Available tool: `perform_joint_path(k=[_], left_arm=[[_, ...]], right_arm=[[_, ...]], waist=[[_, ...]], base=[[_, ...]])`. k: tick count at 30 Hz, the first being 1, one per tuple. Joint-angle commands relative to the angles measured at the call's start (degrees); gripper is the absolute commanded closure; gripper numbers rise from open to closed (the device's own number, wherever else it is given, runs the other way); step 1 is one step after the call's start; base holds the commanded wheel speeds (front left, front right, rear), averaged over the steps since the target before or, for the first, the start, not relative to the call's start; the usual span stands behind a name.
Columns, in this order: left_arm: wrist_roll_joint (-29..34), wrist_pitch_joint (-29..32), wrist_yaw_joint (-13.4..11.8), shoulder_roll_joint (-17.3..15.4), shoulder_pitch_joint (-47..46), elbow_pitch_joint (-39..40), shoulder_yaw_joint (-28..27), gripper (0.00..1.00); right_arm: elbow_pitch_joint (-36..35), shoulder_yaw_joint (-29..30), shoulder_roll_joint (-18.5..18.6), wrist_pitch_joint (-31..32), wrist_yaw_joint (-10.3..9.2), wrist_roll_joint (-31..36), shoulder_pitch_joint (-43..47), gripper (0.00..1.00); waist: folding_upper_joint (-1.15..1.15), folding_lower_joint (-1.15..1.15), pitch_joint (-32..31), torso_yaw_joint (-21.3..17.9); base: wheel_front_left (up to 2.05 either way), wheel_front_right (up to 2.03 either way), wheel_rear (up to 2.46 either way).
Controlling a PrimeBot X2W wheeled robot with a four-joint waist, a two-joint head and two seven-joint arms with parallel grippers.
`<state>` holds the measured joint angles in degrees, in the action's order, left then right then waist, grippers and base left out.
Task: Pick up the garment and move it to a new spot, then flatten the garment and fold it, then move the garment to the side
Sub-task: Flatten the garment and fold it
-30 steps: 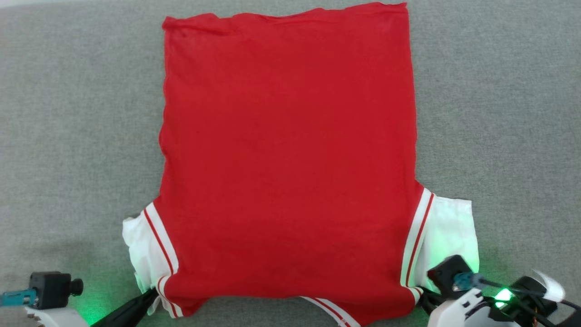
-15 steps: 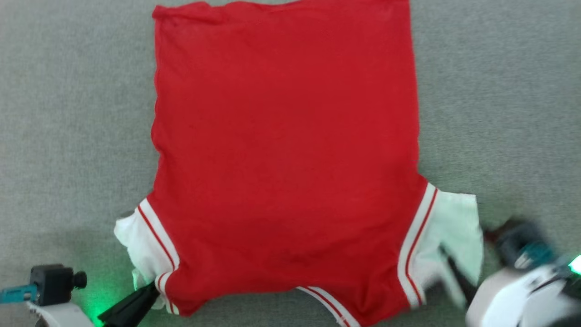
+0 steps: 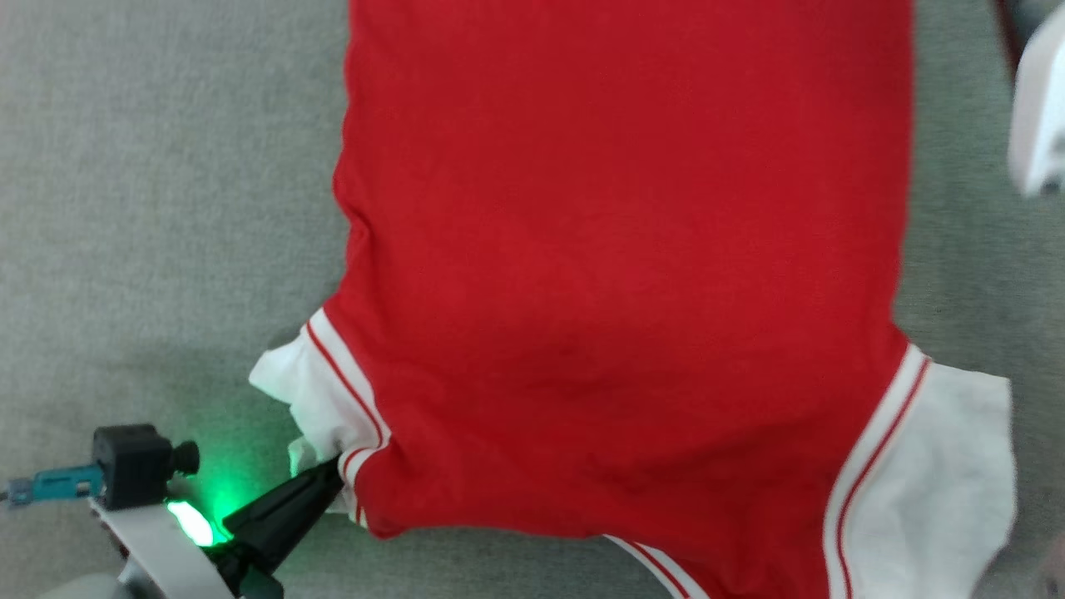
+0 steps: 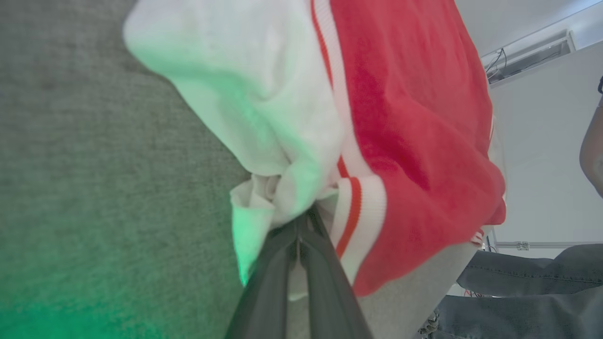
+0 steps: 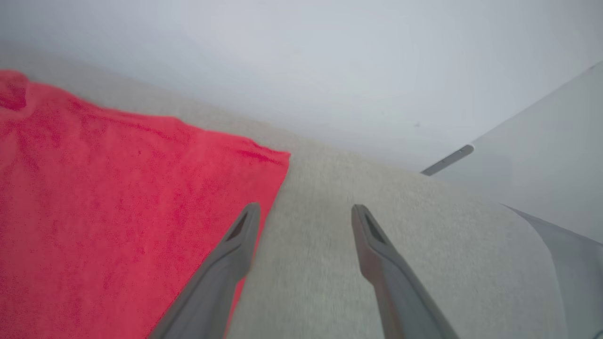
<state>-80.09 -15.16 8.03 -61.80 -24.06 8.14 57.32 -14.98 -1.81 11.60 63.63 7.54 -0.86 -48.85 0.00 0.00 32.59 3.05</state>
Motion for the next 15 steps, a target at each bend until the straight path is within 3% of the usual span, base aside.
perform_joint_path(k=[1, 8, 15], left_arm=[[-0.1, 0.2, -1.0, 1.4, -2.4, -2.0, 0.6, 1.0], [-0.4, 0.3, -1.3, 2.3, -7.2, -3.3, 4.7, 1.0], [-1.6, 0.4, -1.7, 2.7, -9.5, -4.4, 6.9, 1.0]], right_arm=[[4.7, 1.7, -1.1, -2.8, -0.11, 3.1, -4.8, 0.0], [19.2, 9.4, -4.6, -9.3, -0.11, 12.4, -15.9, 0.0], [26.9, 14.9, -7.5, -7.1, -0.11, 15.9, -18.5, 0.0]], waist=[[0.0, 0.0, 4.5, 4.4], [0.0, 0.0, 7.5, 7.6], [0.0, 0.0, 8.4, 8.6]], base=[[0.0, 0.0, 0.0], [0.0, 0.0, 0.0], [0.0, 0.0, 0.0]])
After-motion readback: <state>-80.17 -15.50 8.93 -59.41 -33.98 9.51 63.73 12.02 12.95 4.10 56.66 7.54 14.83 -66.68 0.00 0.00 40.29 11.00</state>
